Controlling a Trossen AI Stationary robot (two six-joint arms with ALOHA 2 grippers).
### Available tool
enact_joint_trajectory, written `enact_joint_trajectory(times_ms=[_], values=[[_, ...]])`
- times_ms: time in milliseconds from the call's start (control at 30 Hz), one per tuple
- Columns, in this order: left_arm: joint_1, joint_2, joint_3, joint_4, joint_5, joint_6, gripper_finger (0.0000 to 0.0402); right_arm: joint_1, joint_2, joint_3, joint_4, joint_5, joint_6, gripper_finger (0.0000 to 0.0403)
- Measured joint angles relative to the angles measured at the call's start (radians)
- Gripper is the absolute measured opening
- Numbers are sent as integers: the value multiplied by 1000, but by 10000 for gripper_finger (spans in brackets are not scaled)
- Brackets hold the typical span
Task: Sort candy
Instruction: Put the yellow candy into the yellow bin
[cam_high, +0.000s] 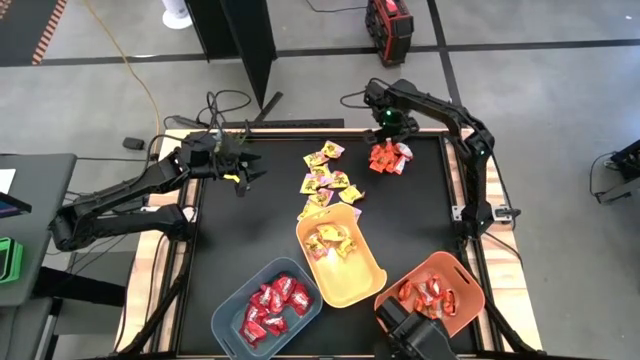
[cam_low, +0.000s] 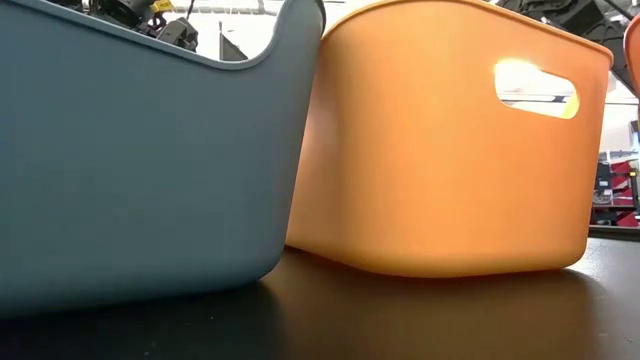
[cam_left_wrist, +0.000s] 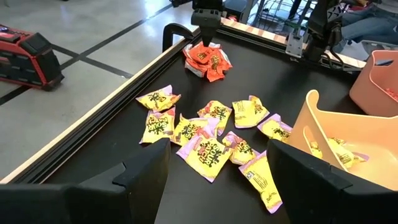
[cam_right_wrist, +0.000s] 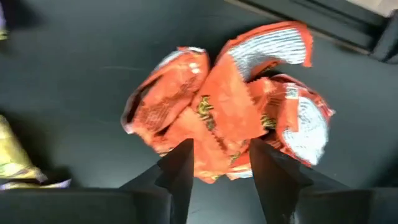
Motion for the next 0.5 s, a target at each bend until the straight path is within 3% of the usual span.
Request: enact_joint_trajectory(times_ms=[267,500], values=[[0,0,0,0,0,3,263,-15,2,9,-58,-53,-34,109],[0,0,0,0,0,4,263,-21,-9,26,-60,-69,-74,134]])
